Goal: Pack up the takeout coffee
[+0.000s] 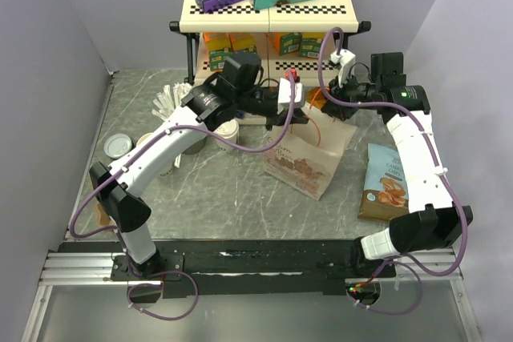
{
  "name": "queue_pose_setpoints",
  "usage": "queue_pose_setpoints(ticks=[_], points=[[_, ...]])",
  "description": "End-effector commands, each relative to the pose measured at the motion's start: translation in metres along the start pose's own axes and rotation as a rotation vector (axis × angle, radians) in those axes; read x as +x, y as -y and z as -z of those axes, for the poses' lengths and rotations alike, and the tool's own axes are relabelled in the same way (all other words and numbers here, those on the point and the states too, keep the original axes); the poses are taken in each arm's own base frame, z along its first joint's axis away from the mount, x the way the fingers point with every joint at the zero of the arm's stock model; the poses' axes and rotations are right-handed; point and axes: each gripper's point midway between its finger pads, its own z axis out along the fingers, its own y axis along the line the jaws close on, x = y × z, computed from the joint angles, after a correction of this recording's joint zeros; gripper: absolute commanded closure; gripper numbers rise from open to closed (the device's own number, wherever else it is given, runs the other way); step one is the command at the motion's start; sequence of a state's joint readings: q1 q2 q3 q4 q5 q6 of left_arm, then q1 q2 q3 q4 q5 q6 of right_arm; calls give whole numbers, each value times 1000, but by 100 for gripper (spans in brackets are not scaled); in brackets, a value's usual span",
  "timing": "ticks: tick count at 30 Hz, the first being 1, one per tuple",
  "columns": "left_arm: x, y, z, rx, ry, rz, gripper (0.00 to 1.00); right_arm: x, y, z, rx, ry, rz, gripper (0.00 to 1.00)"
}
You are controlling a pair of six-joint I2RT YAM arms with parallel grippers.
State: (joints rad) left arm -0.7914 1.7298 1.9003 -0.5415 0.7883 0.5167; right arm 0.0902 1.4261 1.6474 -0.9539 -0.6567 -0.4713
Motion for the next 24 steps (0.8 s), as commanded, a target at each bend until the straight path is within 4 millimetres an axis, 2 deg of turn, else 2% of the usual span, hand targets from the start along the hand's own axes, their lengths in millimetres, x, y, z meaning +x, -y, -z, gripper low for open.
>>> queue_pose_setpoints(ticks=[1, 3, 4, 6, 7, 12, 14, 18, 21, 24], points=[[-61, -3, 10, -7, 128, -19, 99, -54, 4, 38, 106, 169, 70, 100], [-83, -5, 18, -39, 174, -11, 99, -71, 0, 51, 118, 218, 93, 100], [-104, -9, 27, -72, 222, -52, 99, -89, -4, 63, 129, 263, 124, 100], [-128, -16, 39, -131, 266, -74, 99, -107, -7, 76, 143, 307, 146, 100], [-142, -19, 44, -155, 296, -100, 99, -124, -8, 91, 178, 352, 179, 100], [-191, -32, 69, -253, 385, -176, 99, -173, -10, 135, 289, 513, 276, 100], [-201, -36, 73, -277, 410, -203, 99, -190, -14, 150, 320, 577, 317, 100], [-216, -43, 81, -325, 440, -257, 99, -205, -16, 163, 346, 628, 352, 100], [-218, -45, 81, -338, 445, -276, 99, -207, -14, 163, 355, 634, 363, 100], [-209, -48, 76, -338, 423, -272, 99, -202, -12, 157, 344, 617, 358, 100]])
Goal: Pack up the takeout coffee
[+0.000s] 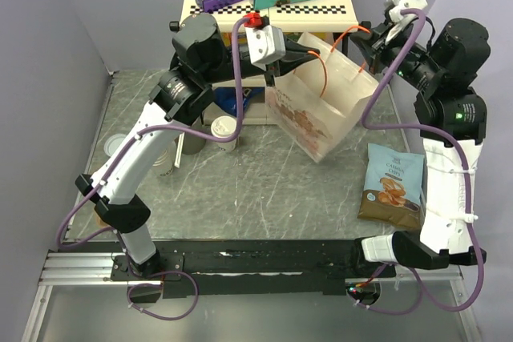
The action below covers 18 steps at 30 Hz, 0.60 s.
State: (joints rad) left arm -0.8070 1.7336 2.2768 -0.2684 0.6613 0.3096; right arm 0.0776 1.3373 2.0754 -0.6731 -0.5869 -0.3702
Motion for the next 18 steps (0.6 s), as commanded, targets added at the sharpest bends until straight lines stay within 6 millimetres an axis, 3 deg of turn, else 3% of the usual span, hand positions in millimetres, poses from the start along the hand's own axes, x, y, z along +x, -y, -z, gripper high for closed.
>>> queue_pose_setpoints(ticks=[1, 5, 6, 7, 8, 9, 10, 11, 12, 13, 14, 16, 17, 18], points=[[-14, -6, 1, -30, 29, -43, 99, 1, 3, -3, 10, 15, -1, 100], [11, 8, 7, -7, -26, 2, 99, 37, -13, -3, -33, -48, -56, 100], [34, 17, 8, 8, -70, 41, 99, 47, -17, -3, -42, -63, -58, 100], [36, 21, 12, 10, -80, 49, 99, 72, -26, -1, -55, -111, -89, 100], [65, 31, 14, 18, -136, 93, 97, 87, -29, -1, -54, -139, -94, 100], [74, 37, 19, 24, -156, 101, 69, 123, -41, 1, -74, -207, -121, 100], [91, 44, 22, 32, -194, 121, 47, 145, -46, 3, -78, -251, -126, 96], [138, 65, 30, 65, -284, 172, 22, 168, -54, 6, -87, -298, -136, 73], [151, 76, 38, 77, -318, 183, 13, 203, -71, 13, -124, -371, -177, 63], [169, 91, 48, 106, -368, 212, 1, 214, -82, 19, -155, -406, -199, 55], [197, 107, 61, 111, -429, 248, 1, 218, -97, 28, -200, -437, -260, 42], [179, 101, 74, 45, -402, 223, 1, 184, -96, 34, -203, -385, -281, 29], [180, 101, 80, 45, -404, 168, 1, 169, -101, 37, -228, -359, -299, 1], [166, 99, 84, 43, -383, 121, 1, 144, -97, 40, -221, -308, -270, 0]])
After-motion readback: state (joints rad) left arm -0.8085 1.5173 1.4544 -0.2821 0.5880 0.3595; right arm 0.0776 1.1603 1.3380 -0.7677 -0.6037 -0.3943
